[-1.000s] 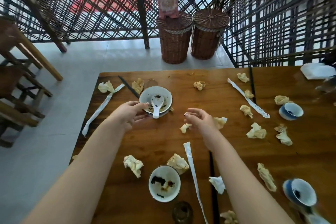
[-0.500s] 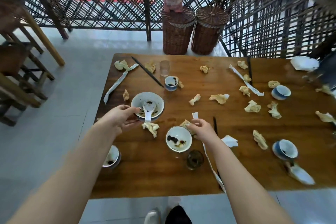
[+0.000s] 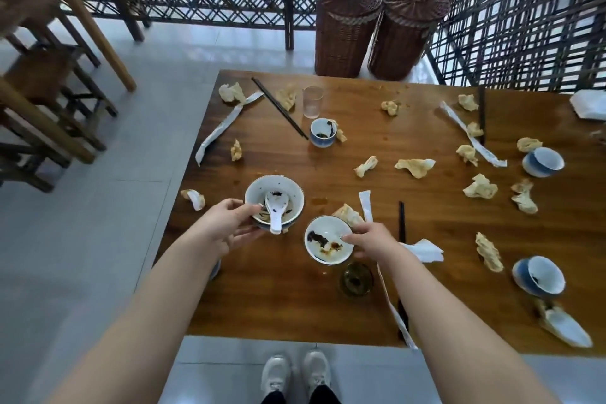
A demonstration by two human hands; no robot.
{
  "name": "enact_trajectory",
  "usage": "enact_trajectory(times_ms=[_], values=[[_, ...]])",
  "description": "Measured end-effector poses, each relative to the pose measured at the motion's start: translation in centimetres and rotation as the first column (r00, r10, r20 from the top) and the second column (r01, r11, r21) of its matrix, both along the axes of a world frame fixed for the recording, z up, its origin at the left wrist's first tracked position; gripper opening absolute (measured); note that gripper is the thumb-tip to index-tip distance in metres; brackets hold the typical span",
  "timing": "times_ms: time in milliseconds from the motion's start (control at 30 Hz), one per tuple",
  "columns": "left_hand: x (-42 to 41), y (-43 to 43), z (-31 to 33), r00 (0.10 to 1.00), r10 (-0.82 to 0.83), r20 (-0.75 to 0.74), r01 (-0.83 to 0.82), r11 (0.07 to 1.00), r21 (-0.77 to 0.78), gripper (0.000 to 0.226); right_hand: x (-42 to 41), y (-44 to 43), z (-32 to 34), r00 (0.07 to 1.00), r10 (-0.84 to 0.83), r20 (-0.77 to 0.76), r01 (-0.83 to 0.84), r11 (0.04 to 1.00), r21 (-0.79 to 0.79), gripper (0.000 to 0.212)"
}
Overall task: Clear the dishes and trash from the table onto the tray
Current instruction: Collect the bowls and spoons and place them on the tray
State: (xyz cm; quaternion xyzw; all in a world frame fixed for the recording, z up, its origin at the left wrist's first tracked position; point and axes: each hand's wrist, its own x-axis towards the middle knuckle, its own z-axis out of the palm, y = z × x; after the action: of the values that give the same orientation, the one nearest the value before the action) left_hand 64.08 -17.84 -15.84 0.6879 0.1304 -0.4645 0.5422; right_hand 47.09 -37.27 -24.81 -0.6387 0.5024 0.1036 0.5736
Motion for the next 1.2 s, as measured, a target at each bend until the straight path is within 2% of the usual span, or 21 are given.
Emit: enact_trajectory(times_ms=[133, 267, 533, 667, 767, 933, 1200], values=[[-0.1, -0.2, -0.1, 1.0, -0.009, -0.006, 0.009, 1.0, 0.005, 0.015, 0.0, 0.2, 0.1, 1.0, -0.013, -0.012, 0.013, 0.999, 0.05, 0.033], [-0.1, -0.4, 0.1, 1.0, -0.02, -0.007, 0.021, 1.0, 0.014, 0.018, -0.2, 0.6, 0.2, 0.997, -0.068, 0.029, 0.064, 0.993, 0.103, 0.037], [-0.4, -1.0, 0.1, 1.0, -0.008, -0.016, 0.009, 1.0, 0.021, 0.019, 0.3, 1.0, 0.9, 0.999, 0.018, 0.044, -0.018, 1.0, -0.011, 0.036], [-0.5, -0.9, 0.5, 1.0, -0.011, -0.019, 0.011, 1.0, 0.017, 0.02, 0.2, 0.7, 1.6, 0.974, -0.188, 0.125, 0.179, 0.98, 0.081, 0.036], [-0.8, -1.1, 1.0, 0.999, -0.028, -0.042, 0.028, 1.0, -0.003, 0.019, 0.0, 0.2, 2.6, 0.927, -0.336, 0.168, 0.309, 0.936, 0.169, 0.024], [-0.6, -1.5, 2.1, 0.999, -0.019, -0.048, 0.016, 0.998, -0.062, 0.02, 0.3, -0.8, 4.6, 0.849, -0.508, 0.147, 0.447, 0.838, 0.314, 0.009], [-1.1, -3.4, 5.3, 0.992, -0.129, 0.004, 0.129, 0.981, -0.142, 0.019, -1.9, -1.0, 6.2, 0.675, -0.698, 0.24, 0.616, 0.712, 0.338, 0.015]])
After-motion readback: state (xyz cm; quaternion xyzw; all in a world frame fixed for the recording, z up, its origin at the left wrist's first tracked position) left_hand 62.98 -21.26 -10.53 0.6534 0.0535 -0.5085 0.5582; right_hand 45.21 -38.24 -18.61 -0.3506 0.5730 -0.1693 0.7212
